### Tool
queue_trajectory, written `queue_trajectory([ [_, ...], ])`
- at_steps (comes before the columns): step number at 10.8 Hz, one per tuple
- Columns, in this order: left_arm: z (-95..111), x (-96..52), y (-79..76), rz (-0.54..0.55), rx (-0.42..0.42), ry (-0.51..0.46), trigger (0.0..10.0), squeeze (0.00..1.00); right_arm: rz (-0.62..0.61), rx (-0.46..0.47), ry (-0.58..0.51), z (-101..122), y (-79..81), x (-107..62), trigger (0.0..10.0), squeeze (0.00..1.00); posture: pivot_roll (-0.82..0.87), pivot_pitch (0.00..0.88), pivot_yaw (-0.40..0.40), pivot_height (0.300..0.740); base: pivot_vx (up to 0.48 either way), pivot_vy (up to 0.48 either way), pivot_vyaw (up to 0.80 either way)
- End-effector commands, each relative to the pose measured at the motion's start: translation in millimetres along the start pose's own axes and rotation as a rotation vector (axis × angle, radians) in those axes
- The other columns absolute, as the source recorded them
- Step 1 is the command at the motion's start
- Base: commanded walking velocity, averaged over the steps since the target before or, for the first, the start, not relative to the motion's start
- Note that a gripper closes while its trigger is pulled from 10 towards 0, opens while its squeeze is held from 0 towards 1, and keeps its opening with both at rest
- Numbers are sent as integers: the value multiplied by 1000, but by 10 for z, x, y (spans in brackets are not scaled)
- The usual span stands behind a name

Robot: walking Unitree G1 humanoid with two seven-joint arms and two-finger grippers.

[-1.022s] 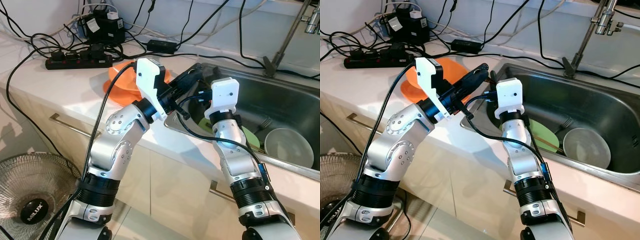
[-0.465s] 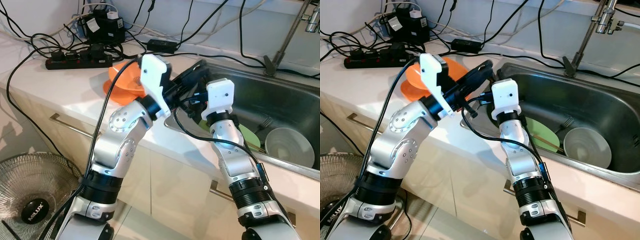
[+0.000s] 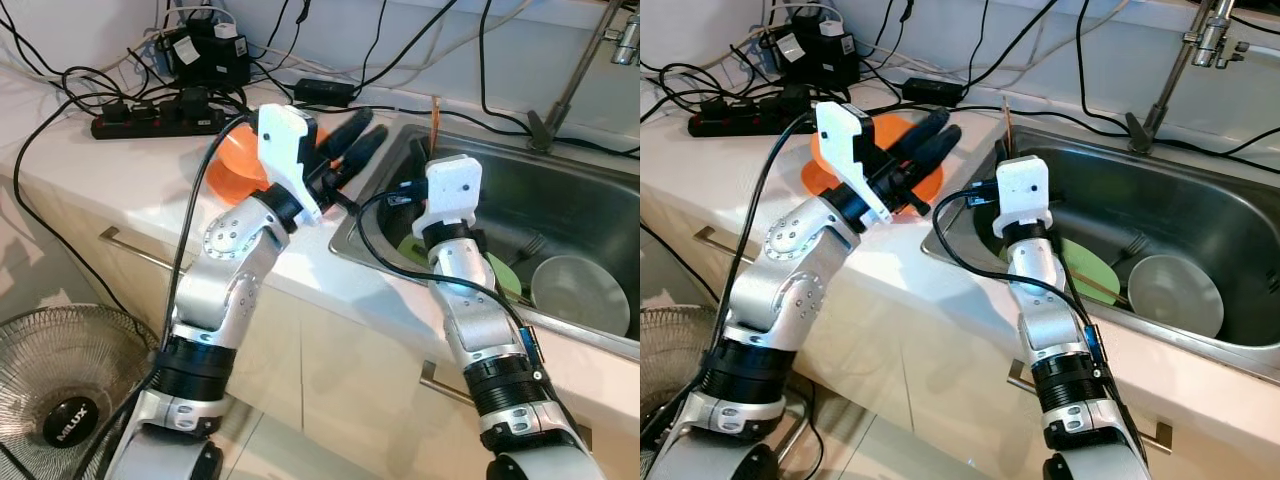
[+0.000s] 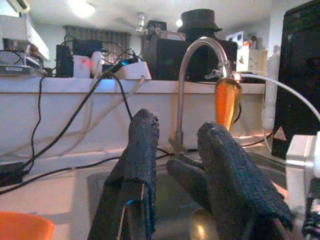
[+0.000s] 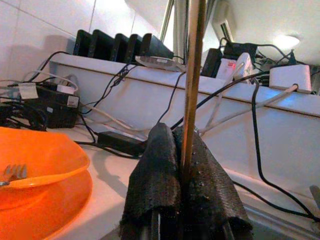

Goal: Kitchen organization

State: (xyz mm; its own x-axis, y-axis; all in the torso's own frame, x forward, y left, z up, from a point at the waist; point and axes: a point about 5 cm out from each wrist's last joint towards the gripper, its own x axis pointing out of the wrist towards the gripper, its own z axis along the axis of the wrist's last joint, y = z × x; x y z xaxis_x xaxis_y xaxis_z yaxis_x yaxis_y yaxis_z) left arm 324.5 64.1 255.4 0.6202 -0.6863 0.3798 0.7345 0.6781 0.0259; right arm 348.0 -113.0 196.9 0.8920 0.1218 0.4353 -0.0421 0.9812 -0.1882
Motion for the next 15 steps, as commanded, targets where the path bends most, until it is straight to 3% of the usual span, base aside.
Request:
queue_trajectory([
  [1,4,-6,-1,6,-1,-6,10000,1000,-13,2,-2,13,-29,13,0,0,208,6,8,740,0,0,0],
  [2,14,-16,3,12,-3,-14,10000,1000,-18,0,4,-6,-45,14,0,0,209,1,8,740,0,0,0],
  [3,-2,-60,-2,27,-1,-8,10000,0,-43,-13,19,-33,-121,37,0,0,210,0,9,740,0,0,0],
  [4,-28,-85,4,35,-4,3,10000,0,-51,-22,26,-44,-155,48,0,0,209,0,8,740,0,0,0],
  [5,-126,-186,28,64,-27,32,10000,0,-112,-37,73,-104,-305,86,4627,0,208,0,6,740,0,0,0],
  [6,-199,-269,46,91,-35,53,10000,0,-173,-39,116,-154,-456,121,10000,0,211,0,4,740,0,0,0],
  [9,-420,-412,-9,93,-42,146,10000,0,-260,-18,268,-337,-738,186,10000,0,219,0,-11,740,0,0,0],
  [10,-484,-428,-46,81,-45,180,10000,0,-255,-16,319,-398,-756,192,10000,0,220,0,-14,740,0,0,0],
  [13,-800,-537,-231,2,-72,358,10000,0,-230,117,545,-689,-714,129,10000,0,228,0,-21,740,0,0,0],
  [15,-875,-598,-183,34,-54,397,10000,0,-134,141,625,-801,-593,71,10000,0,237,0,-28,740,0,0,0],
])
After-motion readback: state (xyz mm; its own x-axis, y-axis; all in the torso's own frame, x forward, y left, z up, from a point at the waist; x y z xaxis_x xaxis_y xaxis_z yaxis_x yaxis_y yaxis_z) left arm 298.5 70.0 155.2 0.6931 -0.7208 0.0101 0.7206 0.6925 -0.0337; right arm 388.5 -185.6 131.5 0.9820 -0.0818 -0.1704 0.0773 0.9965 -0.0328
